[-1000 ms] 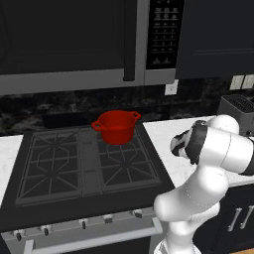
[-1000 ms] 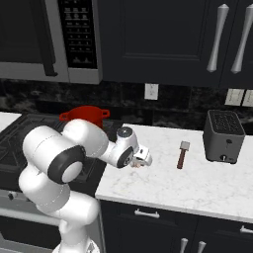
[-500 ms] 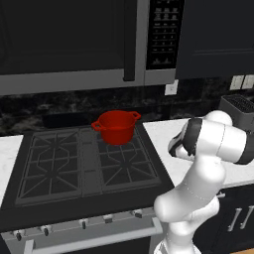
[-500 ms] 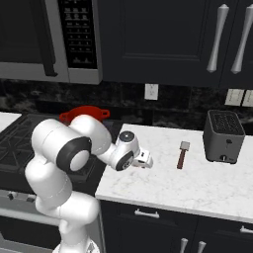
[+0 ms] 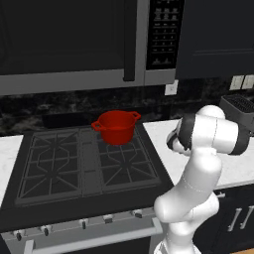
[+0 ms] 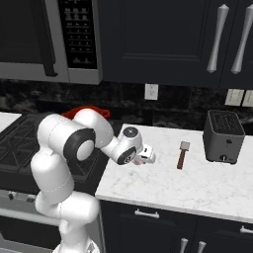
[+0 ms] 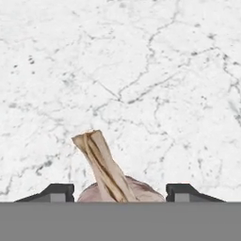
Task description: Put the lime and garlic in the pot. Retrieve the spatula and lightly stir the vegetables in the pot.
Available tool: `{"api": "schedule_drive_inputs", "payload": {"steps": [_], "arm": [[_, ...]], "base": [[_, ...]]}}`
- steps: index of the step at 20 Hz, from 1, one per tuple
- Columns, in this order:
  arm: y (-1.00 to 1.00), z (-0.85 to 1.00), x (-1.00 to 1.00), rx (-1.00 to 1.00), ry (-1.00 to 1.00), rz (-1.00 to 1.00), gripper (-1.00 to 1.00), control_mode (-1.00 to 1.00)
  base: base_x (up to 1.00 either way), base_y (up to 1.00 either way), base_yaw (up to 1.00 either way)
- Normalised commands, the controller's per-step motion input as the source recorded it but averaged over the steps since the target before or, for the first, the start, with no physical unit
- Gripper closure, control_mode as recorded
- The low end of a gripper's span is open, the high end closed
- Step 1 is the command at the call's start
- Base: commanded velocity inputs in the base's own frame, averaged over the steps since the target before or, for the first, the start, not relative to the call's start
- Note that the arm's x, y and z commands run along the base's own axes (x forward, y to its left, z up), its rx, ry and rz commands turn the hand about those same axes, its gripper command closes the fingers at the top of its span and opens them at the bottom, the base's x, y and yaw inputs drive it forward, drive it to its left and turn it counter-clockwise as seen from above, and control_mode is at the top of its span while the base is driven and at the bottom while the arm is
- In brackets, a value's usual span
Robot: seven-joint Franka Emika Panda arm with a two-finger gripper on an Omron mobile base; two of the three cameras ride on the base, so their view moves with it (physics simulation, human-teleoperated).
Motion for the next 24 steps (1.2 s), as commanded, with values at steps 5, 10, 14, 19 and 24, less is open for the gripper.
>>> {"api": "schedule_drive_inputs", "payload": {"steps": [5,10,14,19,24], "arm": [[0.70,0.40,-0.55,-0.11,-0.31,0.09,1.00,-1.00],[1.00,0.76,-0.16,-0.08,-0.33,0.08,1.00,-1.00],[0.74,1.00,0.21,0.00,-0.15,0.15,1.00,-1.00],[0.73,1.00,0.19,0.00,-0.13,0.14,1.00,-1.00],[0.86,0.89,0.44,0.00,-0.07,0.08,1.00,-1.00]], "base": [[0.00,0.00,0.00],[0.00,0.00,0.00],[0.00,0.00,0.00],[0.00,0.00,0.00],[0.00,0.00,0.00]]}}
